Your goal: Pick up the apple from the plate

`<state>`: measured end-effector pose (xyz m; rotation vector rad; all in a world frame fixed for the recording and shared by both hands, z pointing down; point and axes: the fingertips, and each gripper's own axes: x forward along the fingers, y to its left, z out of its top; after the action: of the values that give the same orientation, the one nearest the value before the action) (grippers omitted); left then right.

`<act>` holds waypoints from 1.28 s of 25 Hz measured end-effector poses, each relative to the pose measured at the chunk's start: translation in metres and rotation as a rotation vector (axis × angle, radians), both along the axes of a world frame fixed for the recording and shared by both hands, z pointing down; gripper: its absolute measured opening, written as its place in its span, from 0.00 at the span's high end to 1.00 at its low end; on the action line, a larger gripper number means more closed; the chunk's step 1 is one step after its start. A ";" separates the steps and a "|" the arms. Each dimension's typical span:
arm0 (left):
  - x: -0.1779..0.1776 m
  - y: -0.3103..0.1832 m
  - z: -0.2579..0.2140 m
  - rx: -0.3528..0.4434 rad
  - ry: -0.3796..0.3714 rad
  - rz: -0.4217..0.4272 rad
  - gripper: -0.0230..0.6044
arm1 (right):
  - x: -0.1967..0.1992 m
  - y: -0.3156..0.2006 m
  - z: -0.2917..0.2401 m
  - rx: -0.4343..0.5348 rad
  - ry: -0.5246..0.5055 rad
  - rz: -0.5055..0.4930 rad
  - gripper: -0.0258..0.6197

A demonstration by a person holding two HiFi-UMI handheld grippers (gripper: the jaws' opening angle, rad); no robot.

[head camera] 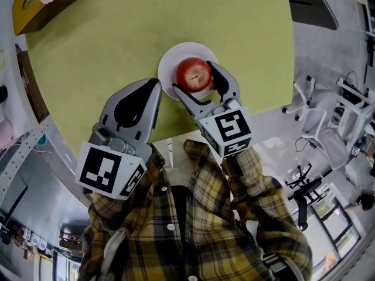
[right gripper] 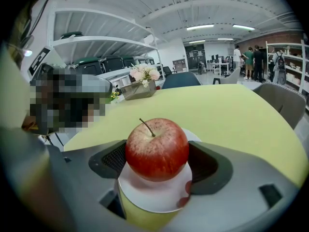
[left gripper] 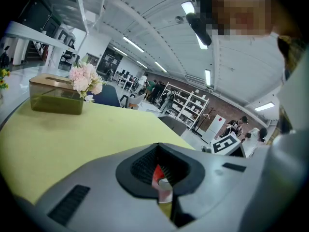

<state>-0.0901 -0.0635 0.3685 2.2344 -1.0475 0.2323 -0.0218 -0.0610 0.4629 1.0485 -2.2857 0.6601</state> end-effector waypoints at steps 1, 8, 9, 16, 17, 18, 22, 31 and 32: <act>0.000 -0.001 0.000 0.000 0.001 0.000 0.95 | 0.000 0.000 0.000 -0.001 0.000 -0.001 0.37; 0.000 -0.006 0.001 0.001 0.001 0.000 0.95 | -0.002 -0.001 0.002 -0.006 -0.001 -0.001 0.37; 0.000 -0.006 0.001 0.003 0.001 -0.001 0.95 | -0.002 -0.001 0.002 -0.008 -0.003 0.001 0.37; 0.001 -0.013 -0.008 0.021 0.001 -0.006 0.95 | -0.002 -0.008 -0.012 0.010 -0.014 0.006 0.37; 0.001 -0.014 -0.011 0.026 0.001 -0.006 0.95 | -0.002 -0.009 -0.015 0.014 -0.017 0.007 0.37; 0.002 -0.015 -0.014 0.031 0.002 -0.006 0.95 | -0.001 -0.010 -0.019 0.018 -0.021 0.009 0.37; 0.004 -0.018 -0.028 0.056 0.001 -0.008 0.95 | 0.001 -0.014 -0.035 0.024 -0.043 0.029 0.37; 0.004 -0.018 -0.070 0.134 0.011 -0.012 0.95 | -0.001 -0.011 -0.072 0.060 -0.054 0.026 0.37; 0.005 -0.018 -0.076 0.145 0.013 -0.012 0.95 | -0.001 -0.011 -0.077 0.069 -0.056 0.023 0.37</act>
<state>-0.0850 -0.0818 0.2928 2.3547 -1.1023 0.1402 -0.0226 -0.0719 0.3854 1.1023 -2.3631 0.6312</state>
